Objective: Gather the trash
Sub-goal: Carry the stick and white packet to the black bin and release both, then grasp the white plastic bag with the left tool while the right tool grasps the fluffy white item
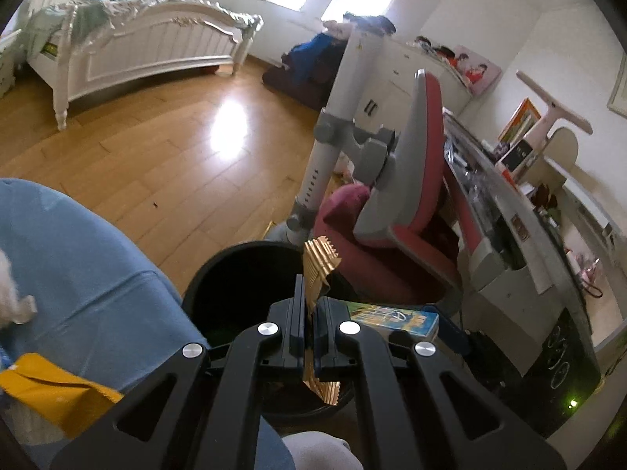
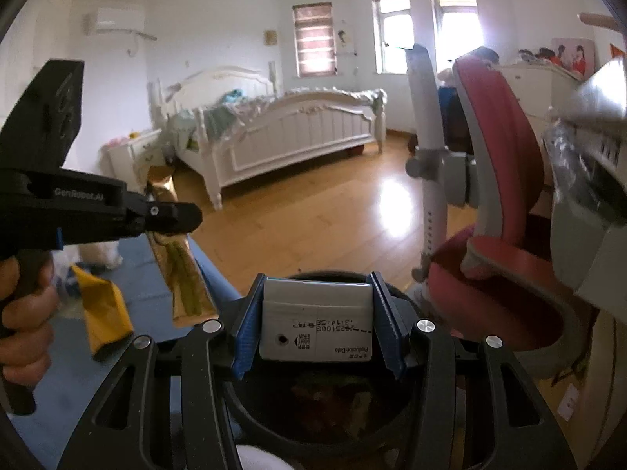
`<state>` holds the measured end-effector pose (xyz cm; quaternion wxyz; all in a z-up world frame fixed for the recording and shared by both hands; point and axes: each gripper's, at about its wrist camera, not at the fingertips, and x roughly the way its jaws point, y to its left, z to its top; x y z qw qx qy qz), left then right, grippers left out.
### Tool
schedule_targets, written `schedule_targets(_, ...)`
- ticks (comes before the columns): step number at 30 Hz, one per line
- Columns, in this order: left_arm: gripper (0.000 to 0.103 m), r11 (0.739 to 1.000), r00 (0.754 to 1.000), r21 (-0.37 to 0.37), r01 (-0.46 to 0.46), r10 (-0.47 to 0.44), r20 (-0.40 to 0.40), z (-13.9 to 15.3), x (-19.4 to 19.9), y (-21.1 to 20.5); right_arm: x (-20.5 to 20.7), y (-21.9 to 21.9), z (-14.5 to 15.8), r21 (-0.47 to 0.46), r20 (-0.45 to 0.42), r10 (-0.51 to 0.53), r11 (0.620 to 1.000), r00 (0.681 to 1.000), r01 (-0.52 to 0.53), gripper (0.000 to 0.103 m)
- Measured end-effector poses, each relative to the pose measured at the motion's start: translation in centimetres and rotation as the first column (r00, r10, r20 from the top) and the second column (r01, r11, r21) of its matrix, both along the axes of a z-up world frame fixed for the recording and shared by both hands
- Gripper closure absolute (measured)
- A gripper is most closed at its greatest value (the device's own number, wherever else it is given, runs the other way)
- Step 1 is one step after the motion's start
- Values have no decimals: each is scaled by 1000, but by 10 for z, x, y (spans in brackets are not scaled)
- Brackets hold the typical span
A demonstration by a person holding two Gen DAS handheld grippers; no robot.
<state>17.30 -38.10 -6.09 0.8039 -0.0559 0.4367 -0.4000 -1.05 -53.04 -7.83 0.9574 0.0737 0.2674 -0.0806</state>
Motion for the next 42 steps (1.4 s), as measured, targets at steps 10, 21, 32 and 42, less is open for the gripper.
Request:
schedule_targets(10, 99, 998, 999, 53, 24, -23, -29, -23, 3, -20, 6, -14, -25, 51, -41, -6, 999, 999, 8, 52)
schedule_targets(21, 96, 997, 998, 80, 24, -19, -60, -36, 10, -32, 20, -22, -37, 86, -82, -2, 996, 997, 9, 51)
schedule_targets(32, 20, 999, 1000, 38, -14, 14, -10, -10, 6, -13, 16, -22, -33, 106, -83, 0, 994, 997, 8, 35)
schedule_targets(42, 17, 984, 984, 71, -166, 160, 79, 28, 12, 79, 25, 24, -10, 152, -66, 127, 982, 990, -116, 35)
